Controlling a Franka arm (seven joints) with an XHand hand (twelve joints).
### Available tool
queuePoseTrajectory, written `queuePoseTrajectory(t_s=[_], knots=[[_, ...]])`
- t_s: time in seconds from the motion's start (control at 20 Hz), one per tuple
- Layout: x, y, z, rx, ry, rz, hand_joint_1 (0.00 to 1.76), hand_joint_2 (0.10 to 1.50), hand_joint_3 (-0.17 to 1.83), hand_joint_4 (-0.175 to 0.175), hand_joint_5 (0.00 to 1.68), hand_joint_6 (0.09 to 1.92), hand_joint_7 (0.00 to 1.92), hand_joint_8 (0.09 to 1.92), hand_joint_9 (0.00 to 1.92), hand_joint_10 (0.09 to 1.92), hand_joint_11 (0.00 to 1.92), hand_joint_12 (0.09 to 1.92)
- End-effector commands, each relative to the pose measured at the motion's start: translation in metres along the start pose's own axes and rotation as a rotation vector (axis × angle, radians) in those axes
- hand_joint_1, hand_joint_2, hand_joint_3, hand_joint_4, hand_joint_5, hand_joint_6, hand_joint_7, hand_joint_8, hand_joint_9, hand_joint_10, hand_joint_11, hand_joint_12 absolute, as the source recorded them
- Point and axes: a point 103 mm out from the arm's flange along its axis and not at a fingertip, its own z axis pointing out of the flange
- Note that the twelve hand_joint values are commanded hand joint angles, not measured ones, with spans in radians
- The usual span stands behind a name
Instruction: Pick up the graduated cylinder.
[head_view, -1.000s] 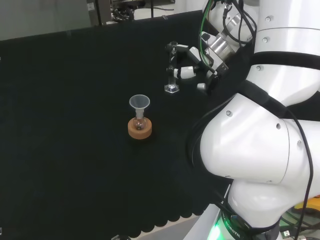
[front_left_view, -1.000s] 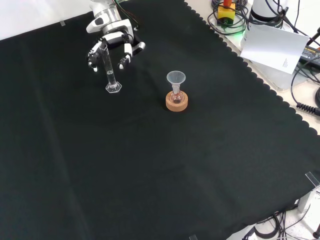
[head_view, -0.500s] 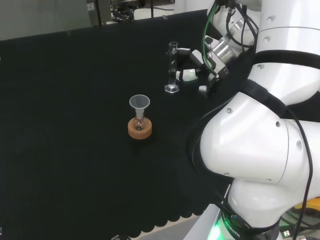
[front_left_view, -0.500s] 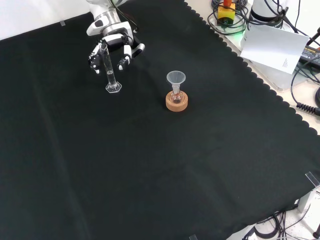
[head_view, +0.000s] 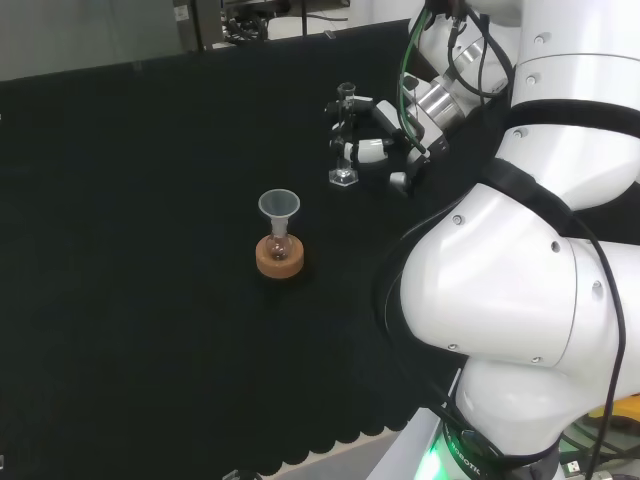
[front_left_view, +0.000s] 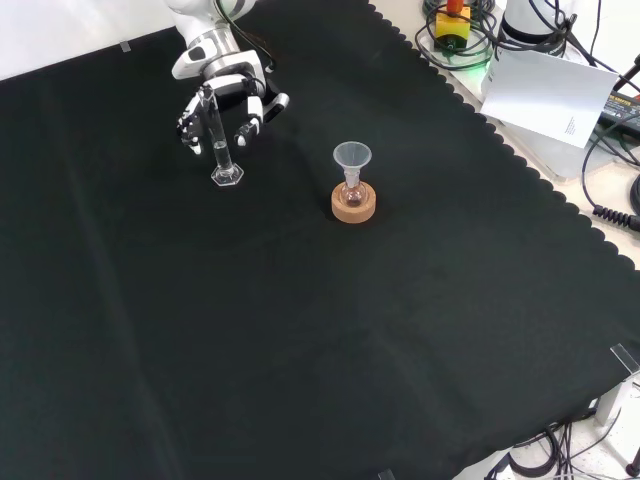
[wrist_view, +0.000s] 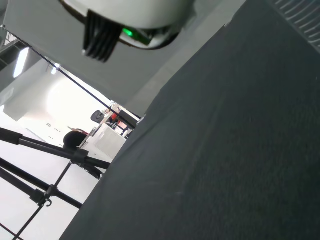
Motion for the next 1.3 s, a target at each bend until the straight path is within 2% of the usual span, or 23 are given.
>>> queuePoseTrajectory(t_s=[0.05, 0.15, 0.3, 0.6, 0.75, 1.1, 1.3], knots=[[-0.003, -0.002, -0.006, -0.005, 0.021, 0.001, 1.07, 0.6, 0.69, -0.003, 0.63, 0.56, 0.6, 0.57, 0.88, 0.41, 0.56, 1.22], [-0.006, -0.005, -0.009, -0.014, 0.035, -0.001, 1.07, 0.6, 0.69, -0.002, 0.63, 0.56, 0.6, 0.57, 0.88, 0.41, 0.57, 1.22], [-0.006, -0.005, -0.008, 0.004, 0.035, -0.003, 1.07, 0.6, 0.7, -0.002, 0.63, 0.57, 0.6, 0.57, 0.88, 0.41, 0.58, 1.22], [-0.006, 0.001, 0.005, 0.011, 0.032, 0.002, 1.09, 0.61, 0.69, -0.003, 0.63, 0.6, 0.59, 0.58, 0.91, 0.4, 0.64, 1.18], [-0.009, -0.004, -0.005, 0.007, 0.061, -0.007, 1.1, 0.62, 0.69, -0.001, 0.62, 0.6, 0.6, 0.59, 0.93, 0.4, 0.66, 1.17], [-0.011, -0.004, -0.005, -0.012, 0.056, 0.005, 1.1, 0.63, 0.69, 0.007, 0.62, 0.64, 0.67, 0.6, 0.98, 0.38, 0.71, 1.14], [-0.008, -0.001, 0.0, 0.012, 0.044, 0.003, 1.1, 0.64, 0.69, 0.01, 0.62, 0.65, 0.69, 0.59, 1.0, 0.36, 0.73, 1.13]])
